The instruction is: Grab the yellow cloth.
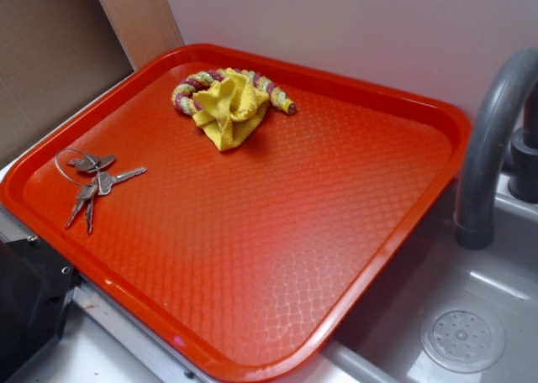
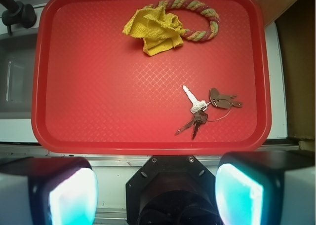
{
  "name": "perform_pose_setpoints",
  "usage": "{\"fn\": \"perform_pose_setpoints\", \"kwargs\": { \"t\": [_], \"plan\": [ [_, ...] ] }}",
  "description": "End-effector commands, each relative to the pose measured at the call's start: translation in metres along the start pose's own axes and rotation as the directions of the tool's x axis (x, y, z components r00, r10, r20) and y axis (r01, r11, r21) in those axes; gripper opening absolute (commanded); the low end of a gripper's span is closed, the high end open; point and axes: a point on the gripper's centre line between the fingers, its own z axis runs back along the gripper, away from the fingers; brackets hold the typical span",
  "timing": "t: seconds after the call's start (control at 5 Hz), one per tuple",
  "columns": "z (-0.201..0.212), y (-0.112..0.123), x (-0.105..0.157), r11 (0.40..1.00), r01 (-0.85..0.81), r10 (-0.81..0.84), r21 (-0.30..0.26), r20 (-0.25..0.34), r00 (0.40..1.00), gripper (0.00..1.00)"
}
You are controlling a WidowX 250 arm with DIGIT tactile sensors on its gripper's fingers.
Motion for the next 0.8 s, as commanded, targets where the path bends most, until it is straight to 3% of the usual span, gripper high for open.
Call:
{"fn": "perform_pose_setpoints", "kwargs": {
  "t": [0.0, 0.2, 0.4, 0.6],
  "plan": [
    [0.0, 0.0, 0.0, 1.0, 0.0, 0.0, 0.0, 0.0, 1.0, 1.0],
    [-0.028, 0.028, 0.048, 0.99, 0.097, -0.107, 0.102, 0.09, 0.99, 1.0],
    [-0.042, 0.031, 0.103, 0.973, 0.227, -0.23, 0.041, 0.225, 0.947, 1.0],
    [-0.084, 0.028, 0.15, 0.938, 0.346, -0.325, -0.027, 0.281, 0.903, 1.0]
  ]
}}
